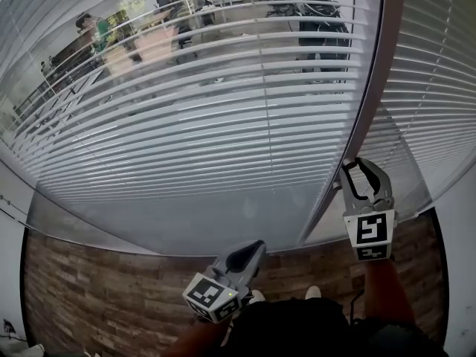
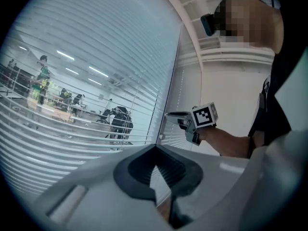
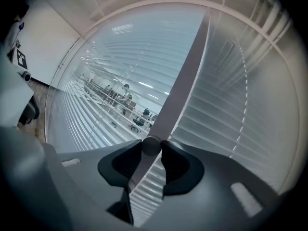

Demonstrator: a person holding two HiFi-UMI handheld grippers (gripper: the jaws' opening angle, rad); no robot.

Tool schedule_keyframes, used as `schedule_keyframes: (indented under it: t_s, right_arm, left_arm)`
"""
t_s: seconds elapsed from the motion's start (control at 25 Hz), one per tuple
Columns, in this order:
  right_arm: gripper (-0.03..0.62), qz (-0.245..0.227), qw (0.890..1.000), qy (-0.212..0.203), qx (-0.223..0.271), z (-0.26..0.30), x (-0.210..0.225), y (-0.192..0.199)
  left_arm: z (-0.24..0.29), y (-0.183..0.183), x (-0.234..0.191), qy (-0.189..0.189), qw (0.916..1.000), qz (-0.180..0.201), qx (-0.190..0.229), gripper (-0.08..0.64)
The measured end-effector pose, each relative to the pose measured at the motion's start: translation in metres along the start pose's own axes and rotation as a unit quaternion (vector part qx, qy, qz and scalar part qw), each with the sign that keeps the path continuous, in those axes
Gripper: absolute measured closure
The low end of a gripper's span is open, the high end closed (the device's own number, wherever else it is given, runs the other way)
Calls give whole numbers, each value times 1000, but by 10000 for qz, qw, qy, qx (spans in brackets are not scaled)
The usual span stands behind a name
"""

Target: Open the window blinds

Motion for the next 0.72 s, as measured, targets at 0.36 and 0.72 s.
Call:
schedule_keyframes:
  t_s: [0.36, 0.72]
  right_arm:
    - [439, 9, 9999, -145, 85, 0, -6, 8]
    - [515, 634, 9949, -549, 566, -38, 7, 10]
  left_arm:
    - [1, 4, -2, -28, 10000, 6, 1, 560]
    - [0, -1, 28, -42, 10000, 43, 55, 560]
Point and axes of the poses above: the fingertips, and each gripper's own axes: z forward along the fingers, x to its right, y out of its underside, the point moved 10 cm from there along -z, backward along the fingers, and after that the axes turned 15 degrees about -y, right-handed, at the moved point
